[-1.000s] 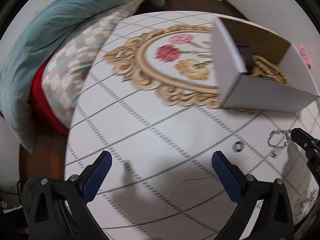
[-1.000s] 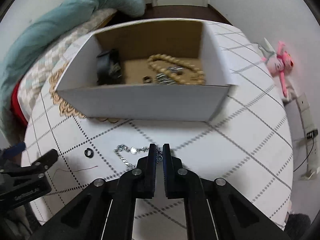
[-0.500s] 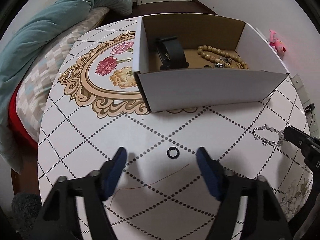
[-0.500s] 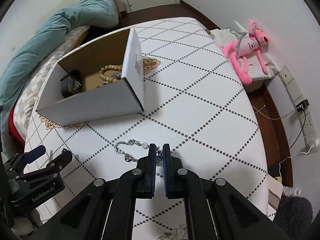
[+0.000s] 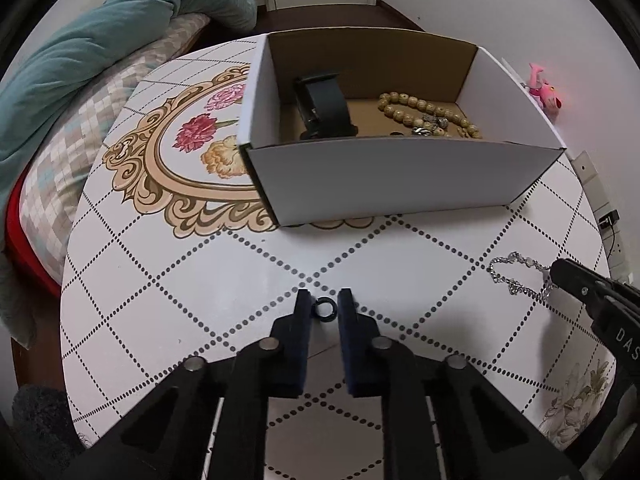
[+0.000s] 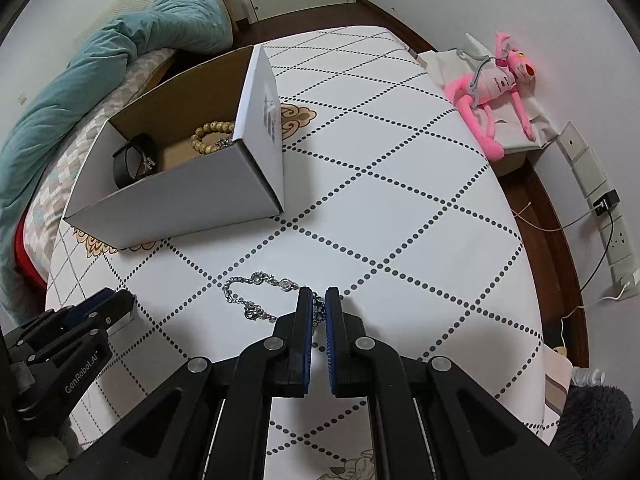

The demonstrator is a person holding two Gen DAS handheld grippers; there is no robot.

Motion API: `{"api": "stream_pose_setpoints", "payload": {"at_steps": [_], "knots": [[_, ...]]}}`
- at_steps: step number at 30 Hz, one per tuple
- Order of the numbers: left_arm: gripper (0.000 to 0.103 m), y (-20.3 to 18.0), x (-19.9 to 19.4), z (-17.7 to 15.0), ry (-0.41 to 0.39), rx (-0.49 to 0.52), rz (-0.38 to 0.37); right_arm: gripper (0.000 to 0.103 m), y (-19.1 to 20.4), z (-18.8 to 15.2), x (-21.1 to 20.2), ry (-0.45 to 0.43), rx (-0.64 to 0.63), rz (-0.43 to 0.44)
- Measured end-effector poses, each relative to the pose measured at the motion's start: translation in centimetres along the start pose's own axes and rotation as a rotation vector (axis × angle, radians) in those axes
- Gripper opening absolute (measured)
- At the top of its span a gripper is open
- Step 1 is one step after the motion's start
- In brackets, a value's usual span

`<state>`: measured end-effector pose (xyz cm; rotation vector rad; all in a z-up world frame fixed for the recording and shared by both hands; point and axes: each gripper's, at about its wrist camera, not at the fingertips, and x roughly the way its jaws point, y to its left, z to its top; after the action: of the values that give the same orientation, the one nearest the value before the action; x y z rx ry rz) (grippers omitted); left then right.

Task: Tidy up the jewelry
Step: 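Carry the chain with the right gripper into the box while the left gripper drops the ring there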

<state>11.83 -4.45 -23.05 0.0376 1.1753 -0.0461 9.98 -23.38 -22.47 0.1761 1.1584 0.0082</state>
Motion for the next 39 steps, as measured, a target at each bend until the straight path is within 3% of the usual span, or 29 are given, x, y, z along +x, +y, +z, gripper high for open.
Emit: {"api": "stream_pose_setpoints", "payload": {"at_steps": [6, 12, 19, 24, 31, 39], "knots": [[0.01, 0.0, -0.6, -0.1, -0.005, -0.001, -0.025, 0.006, 0.4, 0.5, -1.3, -0.021, -0.004, 0.037], [0.01, 0.3, -4.1, 1.0, -0.05, -0.011, -0.093, 0.006, 1.5, 1.8, -4.6, -0.06, -0.03, 0.125], [0.01, 1.3, -8.6, 5.7, -0.102, -0.046, -0.212, 0.006, 3.1, 5.0, -10.2, -0.142, -0.074, 0.217], [0.01, 2.1, -8.9, 10.0, -0.111, -0.024, -0.227, 0.006, 4.6, 8.6, -12.6, -0.19, -0.104, 0.285], [0.011, 3.7, -5.5, 15.0, -0.019, -0.037, -0.271, 0.006, 7.2, 13.1, -9.1, -0.118, -0.148, 0.315], [0.011, 4.7, -1.9, 18.2, 0.11, -0.083, -0.331, 0.006, 8.5, 14.4, -4.0, 0.013, -0.136, 0.362]]}}
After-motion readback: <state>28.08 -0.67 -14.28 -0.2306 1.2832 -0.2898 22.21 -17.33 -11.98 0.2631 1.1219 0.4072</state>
